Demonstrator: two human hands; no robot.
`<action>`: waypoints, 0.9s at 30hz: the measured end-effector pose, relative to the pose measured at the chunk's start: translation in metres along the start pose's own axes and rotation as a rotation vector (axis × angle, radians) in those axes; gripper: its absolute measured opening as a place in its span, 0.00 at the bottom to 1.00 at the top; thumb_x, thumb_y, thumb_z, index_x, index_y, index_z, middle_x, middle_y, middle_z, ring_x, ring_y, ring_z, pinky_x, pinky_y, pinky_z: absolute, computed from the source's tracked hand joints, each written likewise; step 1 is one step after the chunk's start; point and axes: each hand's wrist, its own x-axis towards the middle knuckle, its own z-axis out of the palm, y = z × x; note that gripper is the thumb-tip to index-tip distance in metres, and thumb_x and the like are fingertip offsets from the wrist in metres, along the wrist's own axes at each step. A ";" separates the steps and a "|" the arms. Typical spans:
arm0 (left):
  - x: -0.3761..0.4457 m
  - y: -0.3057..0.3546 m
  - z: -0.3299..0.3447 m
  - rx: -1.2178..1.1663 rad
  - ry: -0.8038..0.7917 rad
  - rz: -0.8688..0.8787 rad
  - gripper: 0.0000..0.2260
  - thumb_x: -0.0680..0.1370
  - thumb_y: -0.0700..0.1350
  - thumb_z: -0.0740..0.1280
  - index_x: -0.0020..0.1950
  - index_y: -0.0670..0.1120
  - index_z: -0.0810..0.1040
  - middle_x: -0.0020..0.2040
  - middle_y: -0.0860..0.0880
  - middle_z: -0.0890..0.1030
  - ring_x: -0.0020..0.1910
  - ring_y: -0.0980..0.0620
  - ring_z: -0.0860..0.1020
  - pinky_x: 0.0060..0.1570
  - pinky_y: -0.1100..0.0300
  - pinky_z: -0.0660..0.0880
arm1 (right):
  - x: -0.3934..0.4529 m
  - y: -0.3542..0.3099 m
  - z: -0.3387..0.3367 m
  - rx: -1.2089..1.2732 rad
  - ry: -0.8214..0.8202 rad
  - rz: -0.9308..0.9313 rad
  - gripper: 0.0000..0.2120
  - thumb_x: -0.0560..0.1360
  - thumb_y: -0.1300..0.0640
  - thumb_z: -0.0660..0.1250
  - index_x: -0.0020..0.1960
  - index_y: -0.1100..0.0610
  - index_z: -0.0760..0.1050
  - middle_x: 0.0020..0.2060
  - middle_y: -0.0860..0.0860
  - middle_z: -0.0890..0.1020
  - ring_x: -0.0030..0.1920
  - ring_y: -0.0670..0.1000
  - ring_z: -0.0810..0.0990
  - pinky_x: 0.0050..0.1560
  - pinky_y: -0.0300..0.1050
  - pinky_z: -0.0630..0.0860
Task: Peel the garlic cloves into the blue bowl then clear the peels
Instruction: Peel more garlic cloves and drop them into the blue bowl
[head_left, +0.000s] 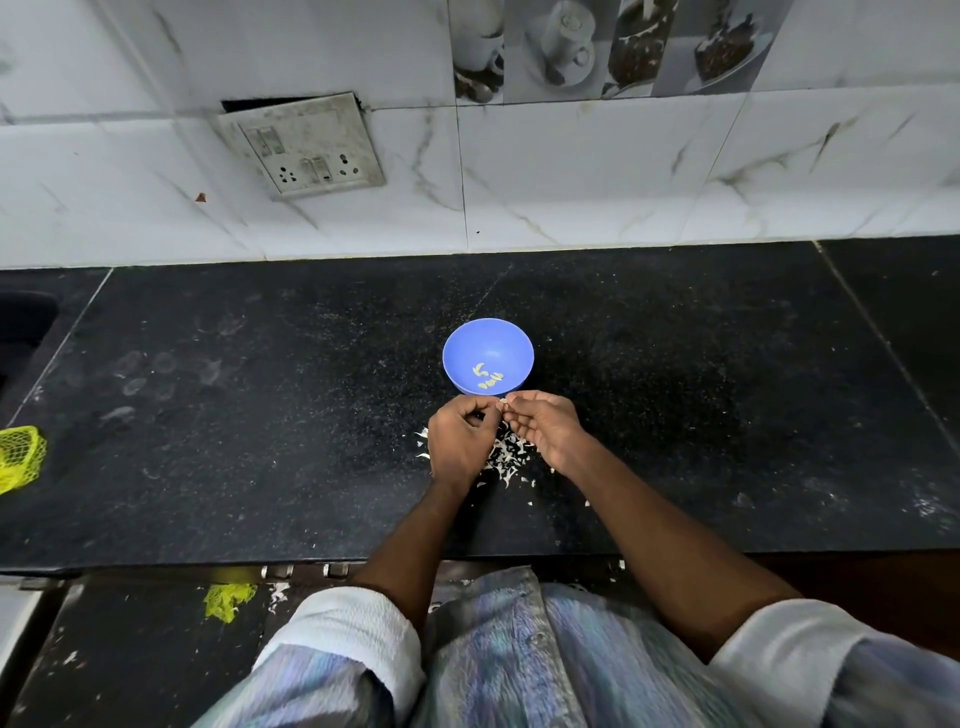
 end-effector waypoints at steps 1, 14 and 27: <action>0.001 0.000 0.000 0.003 0.001 0.002 0.02 0.76 0.43 0.76 0.46 0.49 0.89 0.40 0.58 0.87 0.35 0.58 0.83 0.37 0.64 0.78 | 0.000 0.000 0.000 -0.005 0.004 -0.005 0.02 0.79 0.67 0.69 0.49 0.63 0.81 0.38 0.55 0.86 0.39 0.48 0.82 0.43 0.39 0.79; 0.004 0.007 0.002 -0.122 -0.029 -0.077 0.01 0.73 0.39 0.77 0.43 0.44 0.89 0.34 0.54 0.86 0.33 0.60 0.82 0.38 0.62 0.80 | 0.005 0.003 0.004 -0.054 0.070 -0.002 0.06 0.80 0.69 0.67 0.48 0.62 0.80 0.38 0.55 0.83 0.38 0.48 0.81 0.41 0.40 0.78; -0.002 0.009 0.002 -0.141 -0.046 -0.110 0.03 0.74 0.39 0.76 0.44 0.46 0.89 0.36 0.54 0.87 0.33 0.59 0.83 0.38 0.62 0.80 | 0.000 0.004 0.003 0.130 0.044 0.132 0.09 0.82 0.70 0.62 0.49 0.61 0.79 0.38 0.53 0.84 0.40 0.48 0.81 0.43 0.40 0.77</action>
